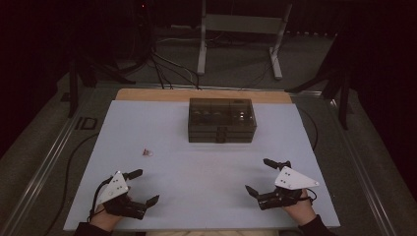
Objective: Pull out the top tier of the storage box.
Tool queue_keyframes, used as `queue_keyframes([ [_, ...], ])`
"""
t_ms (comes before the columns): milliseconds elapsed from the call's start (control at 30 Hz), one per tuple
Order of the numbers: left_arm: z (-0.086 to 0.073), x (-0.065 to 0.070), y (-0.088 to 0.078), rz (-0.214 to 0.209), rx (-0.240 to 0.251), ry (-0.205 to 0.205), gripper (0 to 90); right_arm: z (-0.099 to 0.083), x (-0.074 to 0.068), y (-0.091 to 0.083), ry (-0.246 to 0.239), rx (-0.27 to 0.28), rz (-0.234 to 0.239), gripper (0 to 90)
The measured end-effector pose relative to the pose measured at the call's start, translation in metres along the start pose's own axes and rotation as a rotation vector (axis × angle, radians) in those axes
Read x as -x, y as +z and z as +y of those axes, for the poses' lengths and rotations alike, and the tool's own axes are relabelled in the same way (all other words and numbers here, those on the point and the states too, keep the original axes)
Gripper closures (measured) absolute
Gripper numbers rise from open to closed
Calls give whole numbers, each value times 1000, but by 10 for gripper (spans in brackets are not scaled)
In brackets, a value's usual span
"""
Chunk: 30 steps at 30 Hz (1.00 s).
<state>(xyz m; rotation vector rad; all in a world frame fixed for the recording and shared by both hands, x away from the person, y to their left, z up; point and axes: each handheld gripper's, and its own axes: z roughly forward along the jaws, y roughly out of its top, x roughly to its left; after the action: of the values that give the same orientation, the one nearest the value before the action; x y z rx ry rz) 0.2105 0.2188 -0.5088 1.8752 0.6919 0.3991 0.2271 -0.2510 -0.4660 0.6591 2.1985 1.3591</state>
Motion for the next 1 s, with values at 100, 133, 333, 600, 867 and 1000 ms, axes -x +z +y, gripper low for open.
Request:
queue_keyframes([
  [100,0,0,0,-2,-2,-1,0,6,2,-2,-16,14,-12,16],
  [133,0,0,0,-3,-1,-1,0,9,3,-3,-23,16,-18,16],
  [333,0,0,0,-4,-3,0,0,21,7,-4,-61,41,-41,16],
  [600,0,0,0,-4,-5,0,0,40,17,0,-124,55,-81,16],
  [867,0,0,0,-11,4,-15,0,56,23,10,-172,65,-100,16],
  [1000,0,0,0,-10,5,-14,0,64,25,16,-196,85,-131,16],
])
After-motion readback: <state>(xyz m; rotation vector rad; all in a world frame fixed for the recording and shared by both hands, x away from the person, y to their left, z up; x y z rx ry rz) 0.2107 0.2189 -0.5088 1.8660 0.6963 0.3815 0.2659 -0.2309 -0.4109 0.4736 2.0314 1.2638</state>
